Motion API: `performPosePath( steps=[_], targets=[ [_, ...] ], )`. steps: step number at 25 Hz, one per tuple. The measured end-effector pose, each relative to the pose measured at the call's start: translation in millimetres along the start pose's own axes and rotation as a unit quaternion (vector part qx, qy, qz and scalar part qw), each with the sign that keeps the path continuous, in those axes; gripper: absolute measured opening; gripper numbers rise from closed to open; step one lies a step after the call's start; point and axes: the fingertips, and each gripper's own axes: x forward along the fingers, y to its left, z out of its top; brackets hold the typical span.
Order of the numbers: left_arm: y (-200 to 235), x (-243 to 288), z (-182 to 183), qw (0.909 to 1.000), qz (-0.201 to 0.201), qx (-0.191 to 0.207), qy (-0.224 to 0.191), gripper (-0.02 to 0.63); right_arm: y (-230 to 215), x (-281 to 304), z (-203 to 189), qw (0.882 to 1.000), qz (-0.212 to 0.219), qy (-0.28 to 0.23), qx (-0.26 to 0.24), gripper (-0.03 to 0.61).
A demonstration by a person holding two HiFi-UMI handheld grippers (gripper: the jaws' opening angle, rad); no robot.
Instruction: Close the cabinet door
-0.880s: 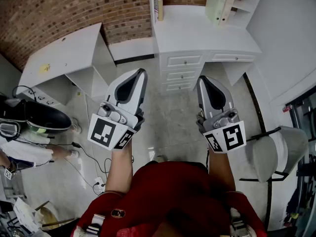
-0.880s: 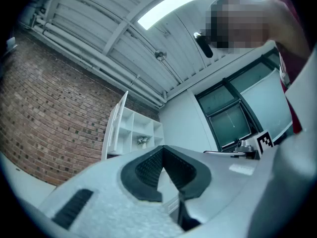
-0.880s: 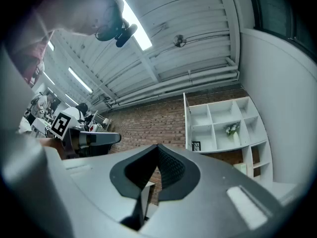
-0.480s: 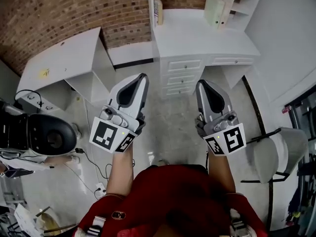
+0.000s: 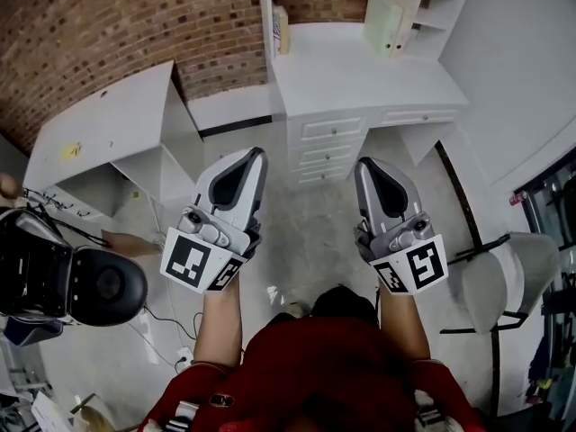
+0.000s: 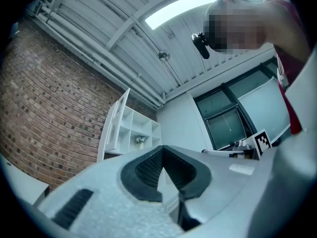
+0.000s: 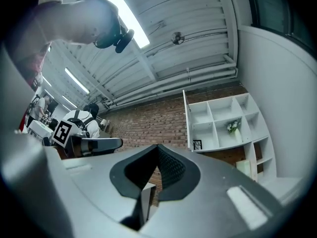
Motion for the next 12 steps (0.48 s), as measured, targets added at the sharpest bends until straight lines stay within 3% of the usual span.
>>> performPosePath(
  steps=[12],
  targets=[
    [15, 71, -20, 0.9999, -0.006, 0.012, 0.005, 0.003, -70, 29, -10, 1.000, 0.011, -0.025, 0.002, 0.012]
  ],
)
